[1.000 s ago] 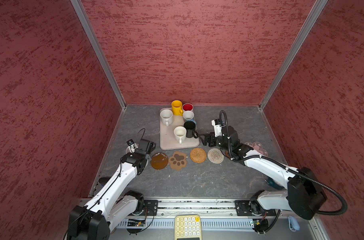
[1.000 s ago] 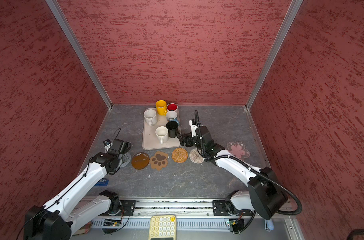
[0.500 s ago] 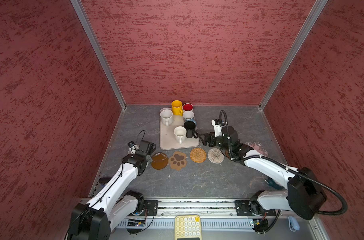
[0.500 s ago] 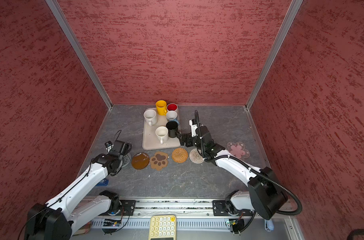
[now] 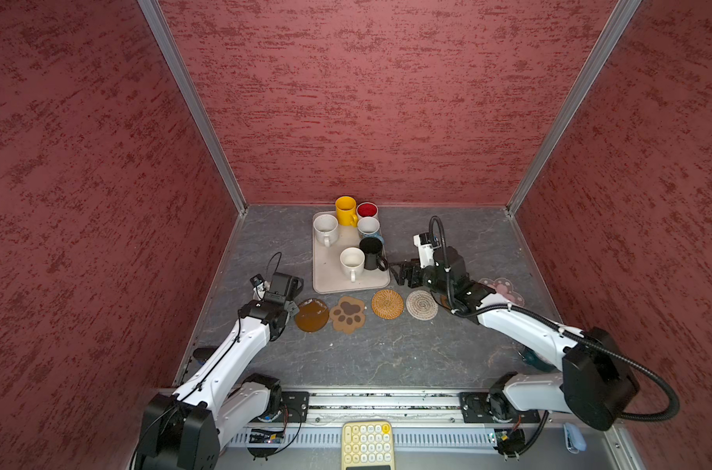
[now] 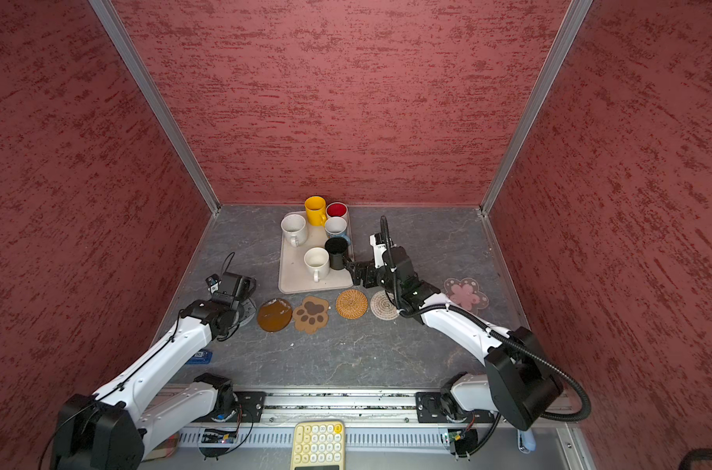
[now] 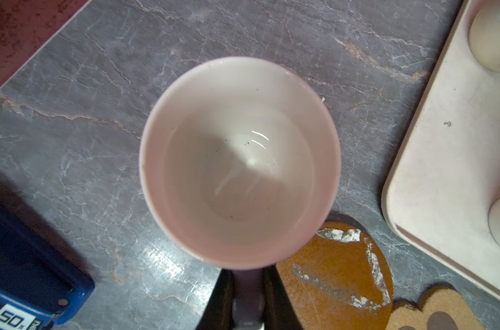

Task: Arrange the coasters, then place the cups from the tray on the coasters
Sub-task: 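Lower the lavender mug onto the blue woven coaster and open the left gripper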

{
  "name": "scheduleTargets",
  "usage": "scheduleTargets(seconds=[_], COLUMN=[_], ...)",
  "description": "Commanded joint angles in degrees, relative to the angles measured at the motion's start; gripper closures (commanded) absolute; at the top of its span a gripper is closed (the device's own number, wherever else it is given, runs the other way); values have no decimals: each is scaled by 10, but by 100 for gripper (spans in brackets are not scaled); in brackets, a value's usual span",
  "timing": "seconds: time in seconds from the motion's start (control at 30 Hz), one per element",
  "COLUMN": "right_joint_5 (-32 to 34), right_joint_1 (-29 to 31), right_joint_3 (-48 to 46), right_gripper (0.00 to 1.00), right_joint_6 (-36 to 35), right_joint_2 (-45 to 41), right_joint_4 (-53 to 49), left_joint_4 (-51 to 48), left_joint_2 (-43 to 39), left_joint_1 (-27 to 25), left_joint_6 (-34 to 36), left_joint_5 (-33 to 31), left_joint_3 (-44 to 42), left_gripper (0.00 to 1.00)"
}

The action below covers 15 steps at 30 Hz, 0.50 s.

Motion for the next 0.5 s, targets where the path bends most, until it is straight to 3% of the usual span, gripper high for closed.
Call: scheduleTargets(seconds=[0.0, 0.3, 0.47], right_joint_5=[6, 10, 12], right_joint_1=[3, 3, 3], right_joint_3=[8, 6, 5], right_gripper=[7, 7, 7], right_joint_6=[-8, -7, -7], right_joint_2=[2, 3, 2], right_joint_4=[9, 11, 12], left_joint_4=[36, 39, 32], left_joint_2=[-9, -13, -27], left_joint_1=[4, 4, 4], left_joint_6=[7, 7, 6], left_joint_5=[-6, 0, 0], left_joint_3=[3, -14, -22], left_gripper=[100, 99, 69])
